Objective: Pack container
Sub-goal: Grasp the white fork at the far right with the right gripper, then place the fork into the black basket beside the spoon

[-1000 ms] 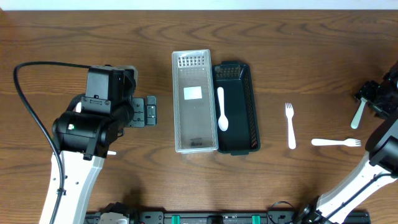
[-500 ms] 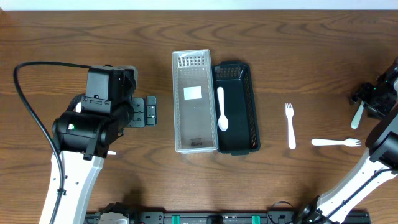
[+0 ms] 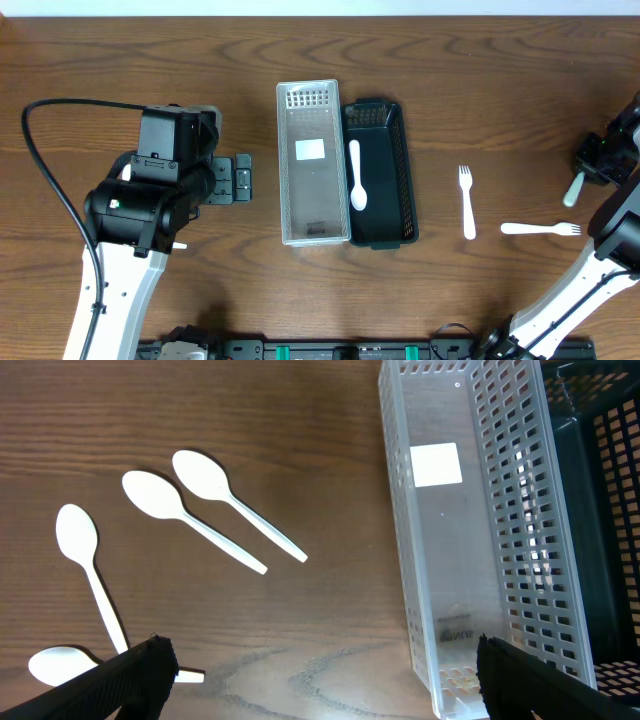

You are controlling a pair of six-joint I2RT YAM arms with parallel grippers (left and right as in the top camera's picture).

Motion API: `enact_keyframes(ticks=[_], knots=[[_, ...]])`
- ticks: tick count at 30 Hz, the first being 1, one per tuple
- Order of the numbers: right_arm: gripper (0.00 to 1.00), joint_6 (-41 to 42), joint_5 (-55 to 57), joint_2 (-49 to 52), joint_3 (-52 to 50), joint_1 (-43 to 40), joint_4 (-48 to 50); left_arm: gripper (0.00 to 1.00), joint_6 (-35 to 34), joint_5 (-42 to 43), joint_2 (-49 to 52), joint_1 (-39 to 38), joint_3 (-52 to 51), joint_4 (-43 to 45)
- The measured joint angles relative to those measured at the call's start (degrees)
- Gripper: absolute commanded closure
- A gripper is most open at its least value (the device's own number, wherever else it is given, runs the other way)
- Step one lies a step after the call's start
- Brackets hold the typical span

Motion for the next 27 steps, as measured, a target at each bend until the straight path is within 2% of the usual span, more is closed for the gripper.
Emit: enact_keyframes(ticks=[4,16,21,27], knots=[[0.99,-0.2,0.0,0.0,0.1,0.0,0.0,0.02,0.0,0.0,0.0,0.0,0.0,0.0],[0.99,0.0,-3.2,-0.4,0.6,2.3,-3.0,0.02,0.0,0.0,0.0,0.0,0.0,0.0],[0.99,0.0,-5.2,-7.0,0.6,9.6,-4.0,0.02,0.0,0.0,0.0,0.0,0.0,0.0],[0.99,1.0,-6.6,-24.6,1.7,24.8,-4.5,0.02,0.0,0.0,0.0,0.0,0.0,0.0]])
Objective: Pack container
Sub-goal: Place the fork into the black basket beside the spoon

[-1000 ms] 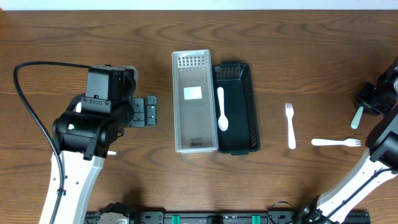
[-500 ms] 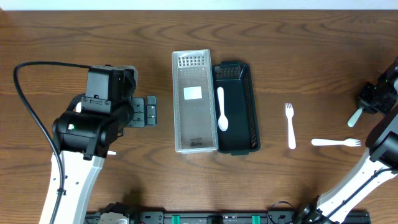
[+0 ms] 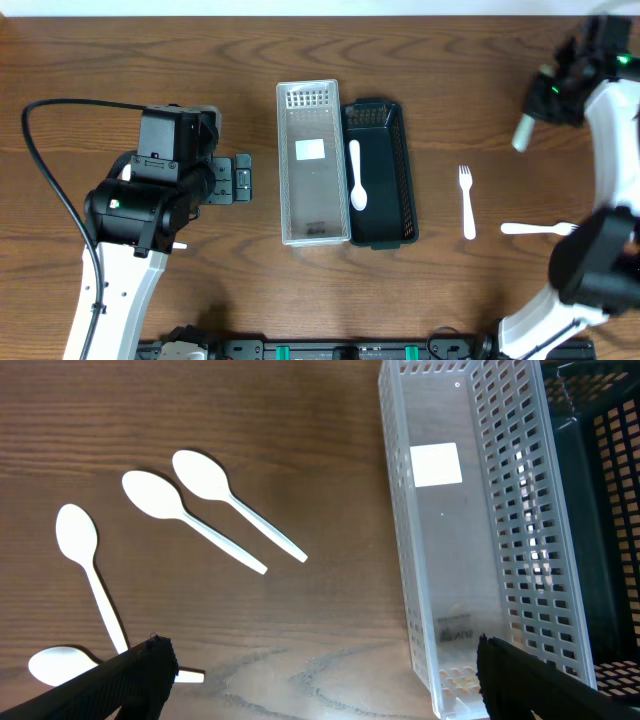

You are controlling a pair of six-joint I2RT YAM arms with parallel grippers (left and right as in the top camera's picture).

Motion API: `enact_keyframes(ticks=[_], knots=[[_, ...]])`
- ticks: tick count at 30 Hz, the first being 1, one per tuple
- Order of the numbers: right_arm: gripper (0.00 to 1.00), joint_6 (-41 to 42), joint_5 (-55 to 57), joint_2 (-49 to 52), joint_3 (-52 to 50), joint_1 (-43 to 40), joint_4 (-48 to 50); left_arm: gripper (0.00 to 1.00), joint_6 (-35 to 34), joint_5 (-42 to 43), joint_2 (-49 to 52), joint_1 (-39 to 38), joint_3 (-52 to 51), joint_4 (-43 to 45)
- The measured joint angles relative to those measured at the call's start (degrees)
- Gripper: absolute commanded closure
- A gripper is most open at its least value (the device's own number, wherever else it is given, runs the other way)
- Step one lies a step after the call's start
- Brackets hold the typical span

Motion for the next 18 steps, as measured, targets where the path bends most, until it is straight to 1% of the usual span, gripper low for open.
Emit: enact_keyframes(ticks=[4,9,12,18], knots=[[0.99,2.1,-0.8,-4.9,1.0,10.5,-0.9,0.02,0.0,0.0,0.0,0.0,0.0,0.0],[0.99,5.0,-0.2,-3.0,0.2,21.1,-1.5,0.02,0.0,0.0,0.0,0.0,0.0,0.0],[0.99,6.3,0.6,-0.7,-0.5,25.7,-1.6,0.02,0.0,0.0,0.0,0.0,0.0,0.0],[0.99,7.4,1.5,5.1,-0.7,30.6,-3.0,0.02,0.0,0.0,0.0,0.0,0.0,0.0]])
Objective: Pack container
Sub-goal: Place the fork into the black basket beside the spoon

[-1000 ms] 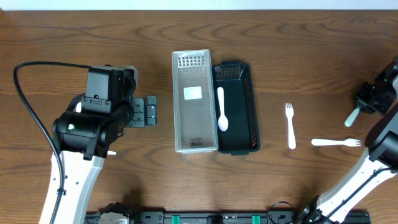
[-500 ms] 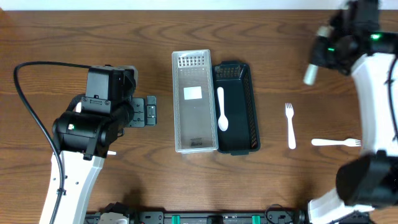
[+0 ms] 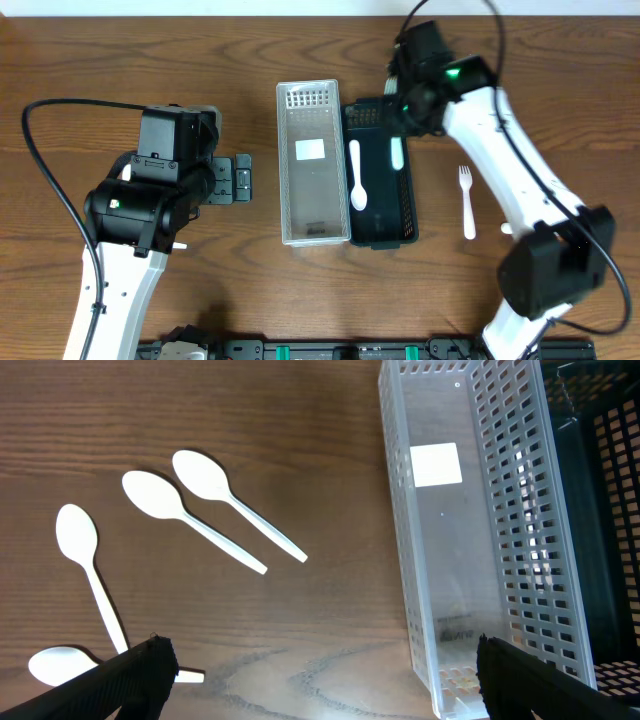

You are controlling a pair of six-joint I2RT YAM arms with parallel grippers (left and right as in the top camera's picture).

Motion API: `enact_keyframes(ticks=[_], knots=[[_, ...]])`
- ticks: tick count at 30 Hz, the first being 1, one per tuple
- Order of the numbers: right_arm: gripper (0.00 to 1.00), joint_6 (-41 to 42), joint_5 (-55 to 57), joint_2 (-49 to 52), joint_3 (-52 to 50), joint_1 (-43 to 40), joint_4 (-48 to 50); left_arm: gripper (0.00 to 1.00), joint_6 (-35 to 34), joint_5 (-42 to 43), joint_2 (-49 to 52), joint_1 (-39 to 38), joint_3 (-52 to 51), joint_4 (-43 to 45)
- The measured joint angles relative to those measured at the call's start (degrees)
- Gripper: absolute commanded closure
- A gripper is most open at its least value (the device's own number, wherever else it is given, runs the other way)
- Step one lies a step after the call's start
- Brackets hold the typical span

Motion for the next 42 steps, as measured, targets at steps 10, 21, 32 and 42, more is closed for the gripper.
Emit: enact_keyframes(ticks=[10,21,32,42], knots=[[0.89,0.4,0.4,11.6,-0.2,4.1,-0.5,0.02,0.0,0.0,0.0,0.0,0.0,0.0],[0.61,0.8,1.0,13.4,-0.4,4.9,0.1,0.02,0.0,0.0,0.0,0.0,0.0,0.0],[0.55,6.1,9.1,-2.8,-0.5,-0.8,-0.3,0.02,0.0,0.0,0.0,0.0,0.0,0.0],[0.24,29.6,13.5,-19.3,0.2,-25.9,-14.2,0.02,0.0,0.0,0.0,0.0,0.0,-1.5]])
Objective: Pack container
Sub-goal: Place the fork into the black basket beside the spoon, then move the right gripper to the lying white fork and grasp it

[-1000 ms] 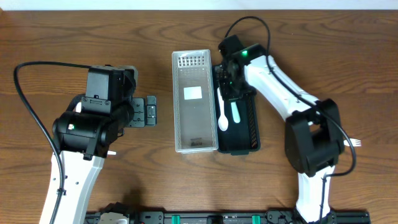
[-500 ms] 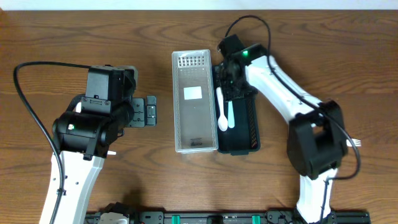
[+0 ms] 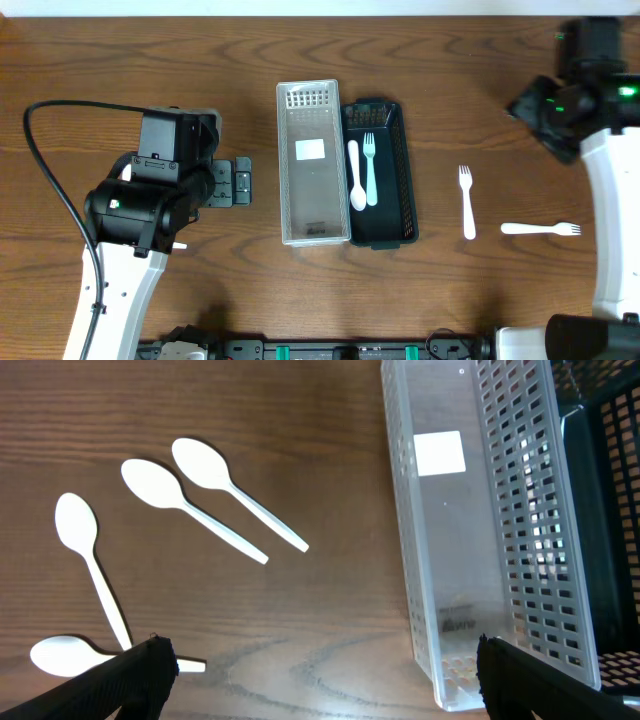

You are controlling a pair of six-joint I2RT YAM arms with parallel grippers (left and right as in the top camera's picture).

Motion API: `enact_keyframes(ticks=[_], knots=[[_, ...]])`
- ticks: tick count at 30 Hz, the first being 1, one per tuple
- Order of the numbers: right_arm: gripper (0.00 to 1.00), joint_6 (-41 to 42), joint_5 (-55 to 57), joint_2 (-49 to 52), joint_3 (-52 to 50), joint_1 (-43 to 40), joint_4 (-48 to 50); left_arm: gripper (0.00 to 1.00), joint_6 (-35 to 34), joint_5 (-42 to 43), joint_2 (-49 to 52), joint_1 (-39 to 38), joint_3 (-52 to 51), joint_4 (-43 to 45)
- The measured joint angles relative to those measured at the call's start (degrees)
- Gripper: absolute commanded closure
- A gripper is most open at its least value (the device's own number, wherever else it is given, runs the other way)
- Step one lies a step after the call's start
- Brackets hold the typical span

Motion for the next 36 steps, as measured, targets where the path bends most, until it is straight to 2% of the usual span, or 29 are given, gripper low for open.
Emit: enact_keyframes(ticks=[2,4,8,20,26,36], knots=[[0.19,3.4,-0.1,0.6,-0.8,-4.3,-1.1,0.02,0.0,0.0,0.0,0.0,0.0,-0.1],[0.08,5.8,-0.1,1.0,-2.6,-7.8,-0.7,0.02,0.0,0.0,0.0,0.0,0.0,-0.2],[0.01,8.9,-0.8,1.2,-10.6,-13.8,3.7,0.02,0.0,0.0,0.0,0.0,0.0,-0.3],[0.01,10.8,-2.8,1.9,-40.3,-21.9,30.7,0.02,0.0,0.0,0.0,0.0,0.0,-0.5],[0.01,10.9,-3.1,1.9,-47.5,-22.1,38.7,0.02,0.0,0.0,0.0,0.0,0.0,-0.7],[0.01,10.9,-3.1,1.9,-51.4,-22.5,44.6,0.02,0.0,0.0,0.0,0.0,0.0,-1.1]])
